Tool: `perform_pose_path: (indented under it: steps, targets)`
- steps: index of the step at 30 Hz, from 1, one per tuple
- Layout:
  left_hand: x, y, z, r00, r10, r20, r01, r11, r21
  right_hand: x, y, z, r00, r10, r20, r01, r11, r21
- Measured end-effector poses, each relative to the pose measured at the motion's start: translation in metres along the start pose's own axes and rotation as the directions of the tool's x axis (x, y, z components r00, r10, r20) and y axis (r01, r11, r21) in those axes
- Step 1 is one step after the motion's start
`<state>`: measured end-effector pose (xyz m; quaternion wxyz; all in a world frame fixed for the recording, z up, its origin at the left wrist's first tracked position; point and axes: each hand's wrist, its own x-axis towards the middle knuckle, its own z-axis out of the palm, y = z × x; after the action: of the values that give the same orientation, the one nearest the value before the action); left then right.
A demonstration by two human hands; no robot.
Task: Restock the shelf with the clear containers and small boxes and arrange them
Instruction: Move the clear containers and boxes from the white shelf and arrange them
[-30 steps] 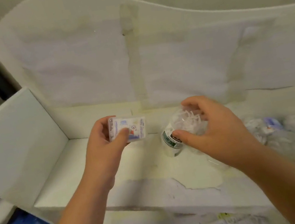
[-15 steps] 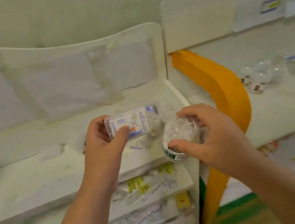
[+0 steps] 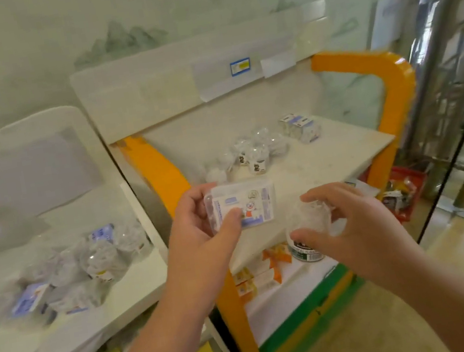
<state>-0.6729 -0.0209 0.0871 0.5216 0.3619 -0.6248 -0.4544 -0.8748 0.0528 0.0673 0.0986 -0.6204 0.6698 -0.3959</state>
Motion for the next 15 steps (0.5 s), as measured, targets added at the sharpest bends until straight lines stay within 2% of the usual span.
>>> perform_pose_path:
  steps: [3,5,11,15]
  targets:
    - [0.016,-0.011,0.032,0.999,-0.016,0.032,0.017,1.0,-0.017,0.016,0.027,-0.006,0.999,0.047,-0.018,-0.047,0.999,-0.008]
    - [0.031,-0.02,0.048,0.999,-0.032,0.002,0.032,0.999,-0.043,0.032,0.042,-0.007,0.998,0.061,-0.008,-0.061,0.998,-0.018]
    - [0.08,-0.046,0.08,0.986,-0.065,-0.155,0.048,0.993,-0.112,0.096,0.079,0.004,0.995,0.063,0.084,-0.061,0.998,-0.023]
    - [0.105,-0.06,0.092,0.956,-0.044,-0.289,-0.001,0.988,-0.156,0.138,0.099,0.018,0.991,0.049,0.124,-0.047,0.999,-0.022]
